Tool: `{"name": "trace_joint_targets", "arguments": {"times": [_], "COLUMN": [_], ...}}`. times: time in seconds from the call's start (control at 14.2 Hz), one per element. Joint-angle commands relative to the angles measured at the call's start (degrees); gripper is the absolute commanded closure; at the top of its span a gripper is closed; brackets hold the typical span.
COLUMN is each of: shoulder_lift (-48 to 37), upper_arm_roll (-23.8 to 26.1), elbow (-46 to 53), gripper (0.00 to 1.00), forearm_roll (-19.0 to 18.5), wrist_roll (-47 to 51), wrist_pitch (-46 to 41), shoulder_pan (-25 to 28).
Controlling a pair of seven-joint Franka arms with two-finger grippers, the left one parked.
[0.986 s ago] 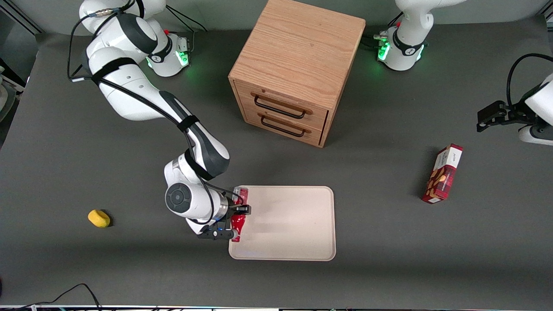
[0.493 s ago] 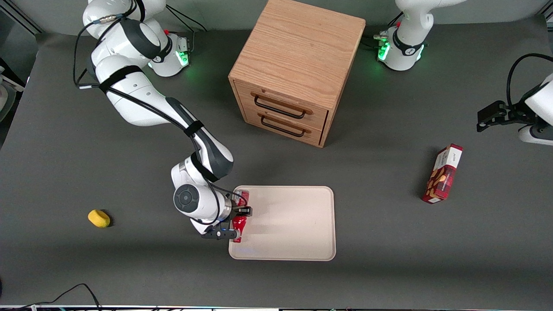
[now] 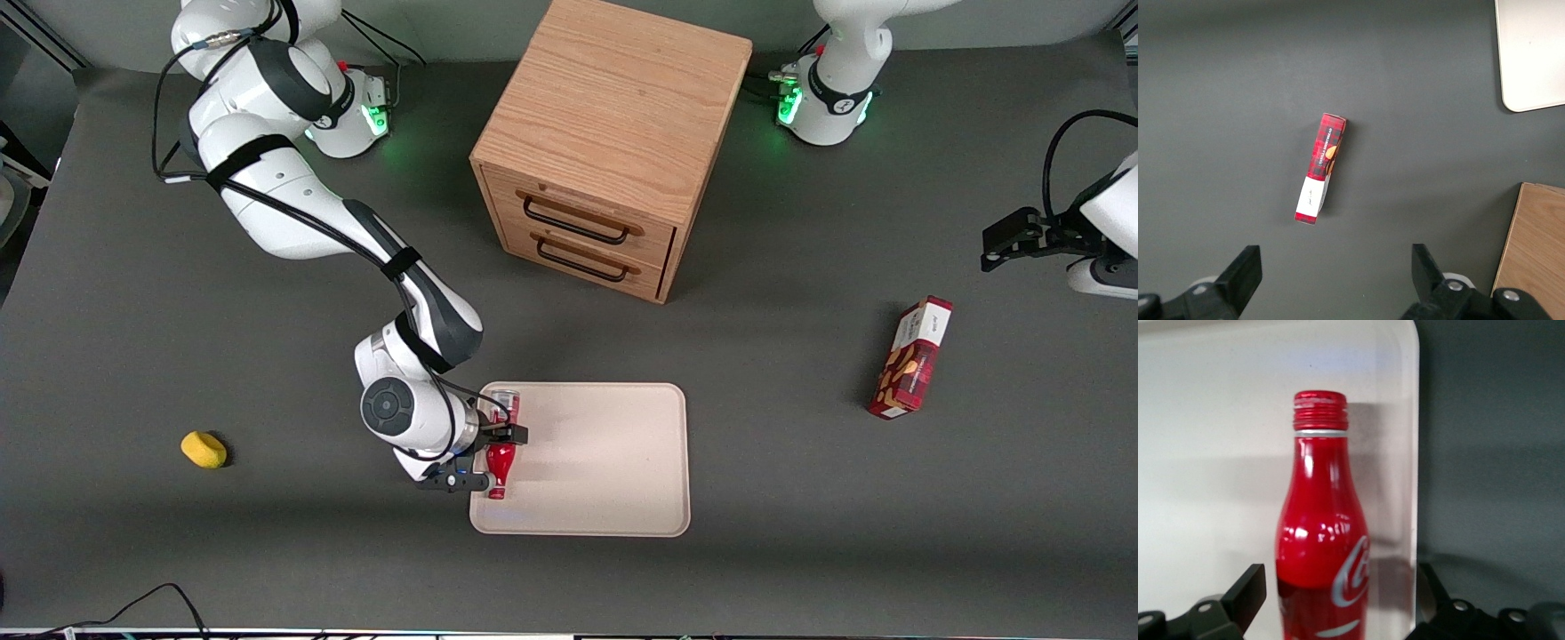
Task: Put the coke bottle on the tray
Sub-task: 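Lower the bottle onto the tray near its edge, then open the right gripper to release the bottle on the tray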
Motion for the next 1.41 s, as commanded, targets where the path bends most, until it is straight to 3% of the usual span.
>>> {"name": "trace_joint_targets", "arguments": {"times": [0.0,0.21,1.34], "shoulder_lift": [0.2,0.3,-2.6], "upper_arm_roll": [0.0,0.0,0.8], "elbow": [0.4,0.1,0.3], "gripper": [0.00,0.00,0.00], "forearm_roll": [-1.7,-3.5,-3.2], "wrist_roll": [2.2,2.3,4.1], "wrist_pitch": [0.5,0.5,-0.4], "shoulder_pan": [0.4,0.4,0.0]}}
